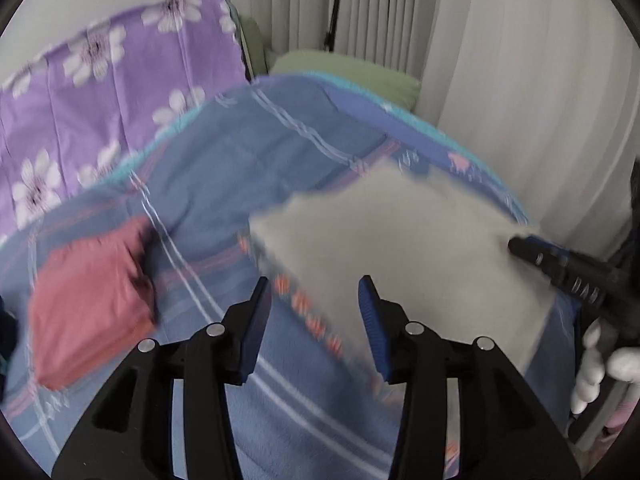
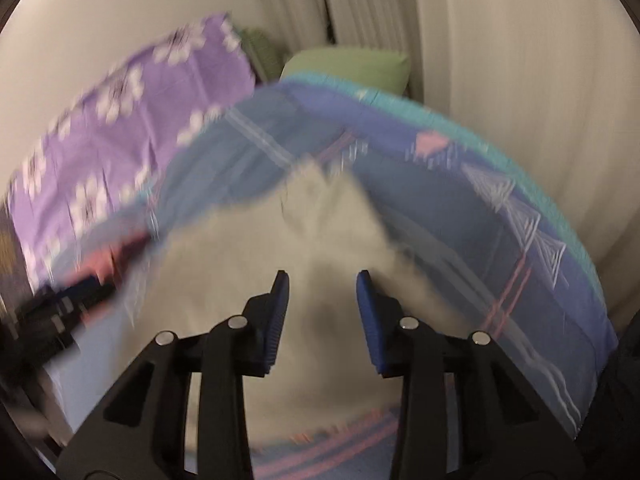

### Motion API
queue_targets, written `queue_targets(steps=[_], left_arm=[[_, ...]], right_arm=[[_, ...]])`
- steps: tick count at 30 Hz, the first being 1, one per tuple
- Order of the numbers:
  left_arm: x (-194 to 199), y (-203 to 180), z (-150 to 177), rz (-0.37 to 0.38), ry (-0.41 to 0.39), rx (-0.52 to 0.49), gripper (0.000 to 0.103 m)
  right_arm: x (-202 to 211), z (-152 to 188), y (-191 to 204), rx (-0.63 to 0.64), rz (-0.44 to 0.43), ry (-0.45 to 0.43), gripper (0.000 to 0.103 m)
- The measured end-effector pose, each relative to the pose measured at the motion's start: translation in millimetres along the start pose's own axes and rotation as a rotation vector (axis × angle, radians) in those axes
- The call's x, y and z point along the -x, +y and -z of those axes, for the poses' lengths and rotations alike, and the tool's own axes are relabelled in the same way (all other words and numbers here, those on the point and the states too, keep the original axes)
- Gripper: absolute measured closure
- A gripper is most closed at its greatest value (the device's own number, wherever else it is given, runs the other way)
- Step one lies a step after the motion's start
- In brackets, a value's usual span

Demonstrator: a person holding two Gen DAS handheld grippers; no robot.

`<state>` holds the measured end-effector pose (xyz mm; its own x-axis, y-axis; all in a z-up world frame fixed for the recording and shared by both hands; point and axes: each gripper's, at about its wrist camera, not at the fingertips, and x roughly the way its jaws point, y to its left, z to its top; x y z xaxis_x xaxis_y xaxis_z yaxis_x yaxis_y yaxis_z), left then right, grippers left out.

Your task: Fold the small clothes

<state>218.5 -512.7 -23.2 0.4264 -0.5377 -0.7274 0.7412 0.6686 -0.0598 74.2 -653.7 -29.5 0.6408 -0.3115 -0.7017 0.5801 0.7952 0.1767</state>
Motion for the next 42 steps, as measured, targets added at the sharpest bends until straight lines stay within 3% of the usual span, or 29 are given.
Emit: queue_targets(steps=[2,5,7,12,17,21,24,26,29,33,35,42], left_arm=[[-14.6,1.1,22.5,0.034,0.066,-0.023,0.057],[-36.0,-7.2,53.3,0.005,0.167,-0.104,0.057],[-29.1,-16.3,69.4,-0.023,0.103,-0.164,0.057],[-1.3,-10.8,82.1,0.047,0.082,-0.120,0.057],[47.0,6.0,100.6,0.096,0.009,-0.072,0.048],[84.2,16.8,118.3,0.109,-0.041,-0.037,0.045],[108.6,26.6,130.1,0.116,-0.065,0.006,0.044],[127.8,31.7,138.6,0.079,-0.090,0.020,0.032],[155.5,39.8,151.6,-0.033,-0.138,0.032,0.019],[192.6,57.6,170.2,-0.100,-0.192,0.077,0.018],[209.4,66.9,177.5,-0.142,-0.219,0.098,0.012],[264.6,99.4,212.4,-0.249,-0.288,0.146,0.008]], right_arm=[[-8.6,27.1,3.9,0.096,0.043,-0.016,0.069],[-5.7,40.9,9.9,0.158,0.081,-0.069,0.068],[-5.0,39.9,9.5,0.150,0.087,-0.064,0.068],[1.8,44.3,-0.1,0.110,0.075,-0.048,0.066],[32.8,72.9,5.6,0.134,0.111,-0.073,0.065],[69.2,88.7,22.4,0.135,0.019,-0.113,0.061],[98.3,95.3,50.8,0.178,-0.049,-0.154,0.049],[116.4,100.5,74.5,0.223,-0.067,-0.185,0.035],[138.2,108.8,104.6,0.263,-0.157,-0.217,0.034],[156.1,118.3,137.2,0.254,-0.252,-0.231,0.028],[162.6,124.9,155.6,0.271,-0.286,-0.226,0.026],[181.4,156.0,217.5,0.386,-0.335,-0.201,0.021]])
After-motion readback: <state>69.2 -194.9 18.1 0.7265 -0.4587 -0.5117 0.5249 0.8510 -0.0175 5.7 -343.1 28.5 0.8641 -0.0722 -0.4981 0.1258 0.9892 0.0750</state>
